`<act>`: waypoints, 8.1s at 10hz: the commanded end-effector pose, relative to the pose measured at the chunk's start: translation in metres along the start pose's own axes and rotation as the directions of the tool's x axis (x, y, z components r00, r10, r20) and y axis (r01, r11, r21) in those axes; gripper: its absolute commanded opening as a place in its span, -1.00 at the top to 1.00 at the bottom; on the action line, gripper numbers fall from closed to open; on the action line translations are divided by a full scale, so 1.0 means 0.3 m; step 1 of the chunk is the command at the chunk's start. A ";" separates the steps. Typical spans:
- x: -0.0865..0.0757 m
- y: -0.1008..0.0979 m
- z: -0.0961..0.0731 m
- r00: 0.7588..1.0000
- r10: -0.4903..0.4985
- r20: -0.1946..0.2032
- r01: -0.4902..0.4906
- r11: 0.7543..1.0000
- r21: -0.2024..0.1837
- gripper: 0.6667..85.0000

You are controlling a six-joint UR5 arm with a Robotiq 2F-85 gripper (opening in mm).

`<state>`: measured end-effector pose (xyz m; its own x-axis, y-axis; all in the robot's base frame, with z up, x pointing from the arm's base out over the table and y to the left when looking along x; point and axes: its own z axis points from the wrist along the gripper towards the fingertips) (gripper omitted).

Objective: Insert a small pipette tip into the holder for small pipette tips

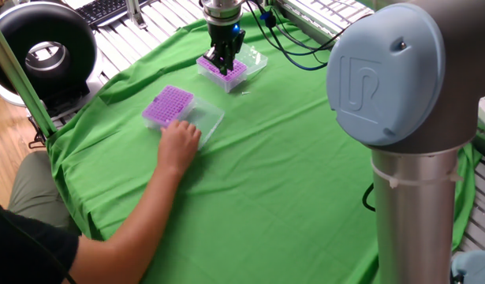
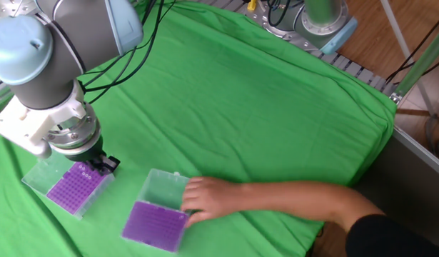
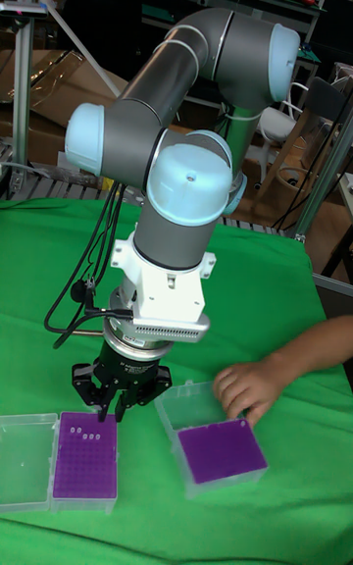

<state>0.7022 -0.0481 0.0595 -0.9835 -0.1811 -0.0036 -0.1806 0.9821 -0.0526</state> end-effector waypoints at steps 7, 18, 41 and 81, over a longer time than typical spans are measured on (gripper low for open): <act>0.012 0.223 -0.045 0.971 0.231 -0.063 -0.235 0.971 -0.052 0.42; -0.125 0.595 -0.096 0.800 0.591 -0.105 -0.600 0.790 -0.124 0.42; -0.073 0.687 0.009 0.785 0.618 -0.041 -0.619 0.782 -0.078 0.58; -0.102 0.586 -0.100 0.808 0.588 -0.029 -0.588 0.809 0.020 0.99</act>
<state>0.7004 0.1410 0.0745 -0.8854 0.4648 -0.0048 0.4646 0.8847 -0.0367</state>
